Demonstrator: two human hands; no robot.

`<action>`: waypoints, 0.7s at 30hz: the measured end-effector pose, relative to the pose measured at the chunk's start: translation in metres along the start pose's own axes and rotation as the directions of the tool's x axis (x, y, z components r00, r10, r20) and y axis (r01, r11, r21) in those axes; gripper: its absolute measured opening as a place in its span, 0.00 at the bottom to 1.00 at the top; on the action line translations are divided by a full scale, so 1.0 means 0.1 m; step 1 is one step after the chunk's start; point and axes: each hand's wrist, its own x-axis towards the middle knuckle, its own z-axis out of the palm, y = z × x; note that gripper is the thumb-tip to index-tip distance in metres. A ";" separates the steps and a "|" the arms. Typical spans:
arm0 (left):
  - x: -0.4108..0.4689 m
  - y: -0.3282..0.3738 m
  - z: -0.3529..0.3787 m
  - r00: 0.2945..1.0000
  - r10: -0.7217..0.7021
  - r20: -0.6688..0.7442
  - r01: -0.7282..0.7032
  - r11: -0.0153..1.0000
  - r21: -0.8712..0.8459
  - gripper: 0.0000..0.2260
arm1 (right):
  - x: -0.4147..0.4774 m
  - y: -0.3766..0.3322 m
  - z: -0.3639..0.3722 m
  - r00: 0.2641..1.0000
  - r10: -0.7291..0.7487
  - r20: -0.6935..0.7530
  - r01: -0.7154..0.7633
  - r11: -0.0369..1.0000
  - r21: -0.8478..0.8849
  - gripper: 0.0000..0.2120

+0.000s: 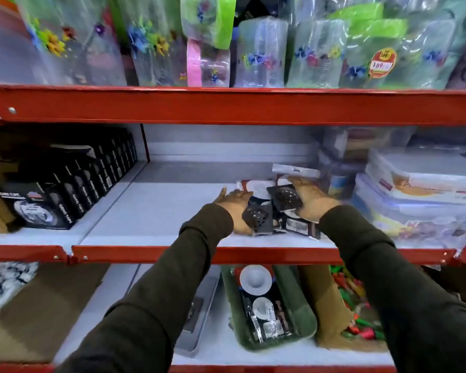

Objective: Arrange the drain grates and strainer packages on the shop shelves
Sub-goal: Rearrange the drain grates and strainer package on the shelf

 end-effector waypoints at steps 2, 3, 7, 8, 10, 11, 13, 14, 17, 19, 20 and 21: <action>0.12 0.02 -0.03 0.995 -0.018 0.096 0.020 1.000 -0.015 0.53 | 0.15 -0.03 -0.08 0.993 -0.075 0.087 0.073 0.997 0.029 0.29; 0.18 0.03 -0.03 0.989 -0.032 0.141 0.038 0.998 -0.044 0.53 | 0.23 -0.03 -0.09 0.991 -0.103 0.082 0.101 0.994 0.035 0.25; 0.34 0.00 0.00 0.977 -0.040 0.211 0.087 0.972 -0.219 0.49 | 0.59 0.23 0.01 0.944 -0.109 0.310 0.094 0.993 0.064 0.30; 0.36 -0.02 0.01 0.978 -0.045 0.203 0.094 0.967 -0.236 0.47 | 0.64 0.26 -0.01 0.929 -0.095 0.359 0.084 0.995 0.046 0.30; 0.41 -0.07 0.04 0.982 -0.043 0.183 0.089 0.965 -0.248 0.43 | 0.67 0.25 -0.09 0.920 -0.131 0.370 0.135 0.991 0.015 0.31; 0.41 -0.08 0.03 0.984 -0.036 0.177 0.080 0.966 -0.247 0.42 | 0.66 0.23 -0.12 0.917 -0.147 0.371 0.153 0.988 0.014 0.33; 0.37 -0.12 -0.01 0.985 -0.033 0.170 0.074 0.969 -0.237 0.40 | 0.64 0.23 -0.18 0.915 -0.138 0.379 0.142 0.990 0.016 0.35; 0.32 -0.18 -0.05 0.986 -0.037 0.162 0.074 0.970 -0.232 0.40 | 0.63 0.22 -0.21 0.915 -0.121 0.384 0.129 0.992 0.005 0.37; 0.14 -0.51 -0.17 0.986 -0.086 0.145 0.113 0.975 -0.190 0.41 | 0.60 0.15 -0.26 0.927 -0.102 0.360 0.094 0.995 0.040 0.42; -0.01 -0.80 -0.24 0.974 -0.149 0.169 0.172 0.977 -0.130 0.41 | 0.59 0.02 -0.29 0.938 -0.123 0.323 0.102 0.991 0.082 0.43; -0.09 -0.94 -0.25 0.965 -0.179 0.192 0.199 0.976 -0.091 0.39 | 0.59 -0.05 -0.28 0.942 -0.144 0.303 0.115 0.987 0.110 0.44; -0.17 -1.09 -0.27 0.955 -0.209 0.213 0.224 0.973 -0.051 0.38 | 0.59 -0.18 -0.27 0.944 -0.163 0.287 0.130 0.983 0.130 0.45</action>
